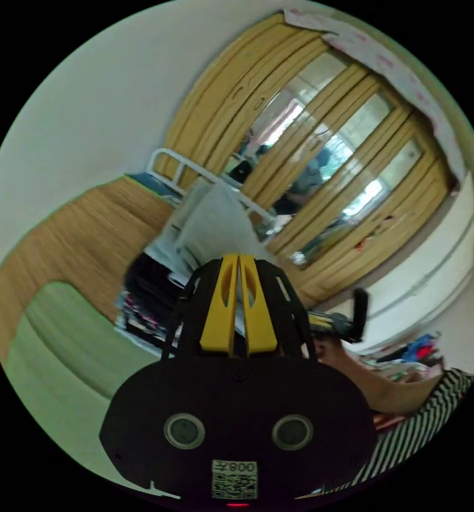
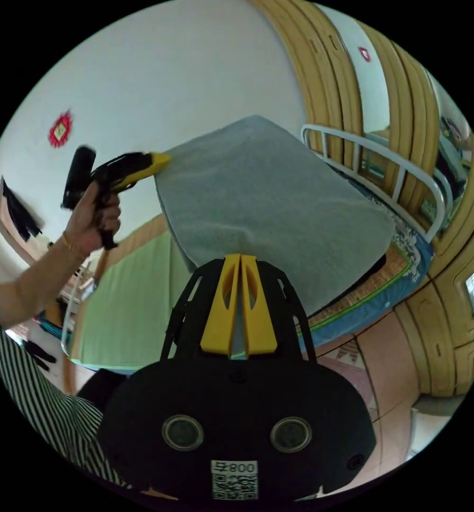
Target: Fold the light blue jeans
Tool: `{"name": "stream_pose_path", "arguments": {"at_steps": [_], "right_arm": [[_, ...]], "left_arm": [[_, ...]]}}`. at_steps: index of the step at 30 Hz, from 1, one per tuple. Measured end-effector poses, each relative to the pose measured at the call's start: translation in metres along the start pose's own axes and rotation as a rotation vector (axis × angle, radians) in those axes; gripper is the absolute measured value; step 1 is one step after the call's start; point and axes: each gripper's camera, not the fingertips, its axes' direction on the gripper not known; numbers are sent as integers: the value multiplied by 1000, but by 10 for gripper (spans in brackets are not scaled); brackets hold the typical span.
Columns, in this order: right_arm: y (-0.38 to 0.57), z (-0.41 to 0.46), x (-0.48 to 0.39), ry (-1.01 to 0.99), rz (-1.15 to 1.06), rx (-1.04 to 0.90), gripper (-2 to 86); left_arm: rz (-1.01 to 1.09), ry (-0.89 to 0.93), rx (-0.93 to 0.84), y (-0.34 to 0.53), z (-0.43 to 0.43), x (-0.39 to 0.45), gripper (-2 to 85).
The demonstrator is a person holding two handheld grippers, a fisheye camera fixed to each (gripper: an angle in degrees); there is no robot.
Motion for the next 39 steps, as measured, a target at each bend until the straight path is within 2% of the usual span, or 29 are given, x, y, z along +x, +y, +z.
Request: {"name": "stream_pose_path", "arguments": {"at_steps": [3, 7, 12, 17, 29, 35, 37, 39], "right_arm": [[-7, 12, -4, -23, -9, 14, 1], [-28, 31, 2, -139, 12, -10, 1], [-52, 47, 6, -168, 0, -78, 2], [-82, 63, 14, -198, 32, -159, 1], [-173, 111, 17, -158, 7, -425, 2], [-231, 133, 33, -222, -47, -662, 1], [-257, 123, 54, -188, -51, -680, 1], [-277, 117, 75, -145, -53, -666, 0]], "left_arm": [[30, -71, -62, -6, 28, -5, 1], [-33, -100, -101, -7, 45, -15, 0], [-126, -104, -127, -4, 59, -13, 0], [-62, -238, -236, -17, 79, 8, -1], [-102, -186, -265, -5, 92, -15, -1], [-102, -164, -295, -1, 92, -29, -1], [-159, -134, -314, -1, 88, -36, 0], [-112, -153, -334, -2, 83, -31, 0]]}}
